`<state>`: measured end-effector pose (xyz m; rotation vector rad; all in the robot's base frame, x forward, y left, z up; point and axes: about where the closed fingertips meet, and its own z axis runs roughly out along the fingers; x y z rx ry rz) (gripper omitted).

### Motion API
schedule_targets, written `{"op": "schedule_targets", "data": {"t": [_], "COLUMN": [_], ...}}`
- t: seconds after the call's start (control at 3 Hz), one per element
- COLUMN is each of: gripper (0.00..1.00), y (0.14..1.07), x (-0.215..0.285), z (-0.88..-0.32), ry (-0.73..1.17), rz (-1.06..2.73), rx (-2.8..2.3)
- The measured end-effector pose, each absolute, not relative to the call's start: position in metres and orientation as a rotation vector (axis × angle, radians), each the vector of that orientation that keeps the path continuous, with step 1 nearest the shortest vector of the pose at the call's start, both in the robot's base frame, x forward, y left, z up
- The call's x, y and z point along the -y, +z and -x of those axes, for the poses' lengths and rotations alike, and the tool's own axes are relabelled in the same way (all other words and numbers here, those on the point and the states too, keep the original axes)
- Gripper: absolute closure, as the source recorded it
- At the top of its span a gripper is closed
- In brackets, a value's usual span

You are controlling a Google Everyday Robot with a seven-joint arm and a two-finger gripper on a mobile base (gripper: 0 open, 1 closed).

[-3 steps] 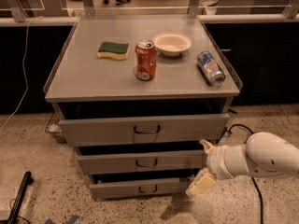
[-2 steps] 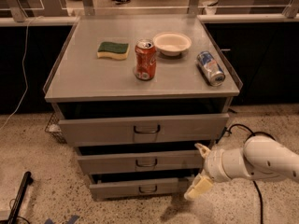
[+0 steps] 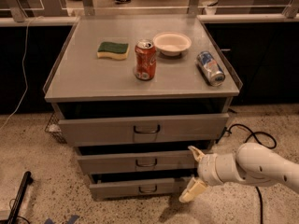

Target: Open middle drawer

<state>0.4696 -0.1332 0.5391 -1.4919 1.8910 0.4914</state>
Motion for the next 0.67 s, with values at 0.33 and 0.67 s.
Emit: {"op": "schedule_targets", "data": {"t": [0.33, 0.67], "gripper": [0.0, 0.0], "y": [0.519, 0.51], "x": [0.127, 0.116], "z": [-0.487, -0.486], "ry": [0.434, 0.431], "rz": [1.499, 1.513], "rx": [-1.93, -1.931]}}
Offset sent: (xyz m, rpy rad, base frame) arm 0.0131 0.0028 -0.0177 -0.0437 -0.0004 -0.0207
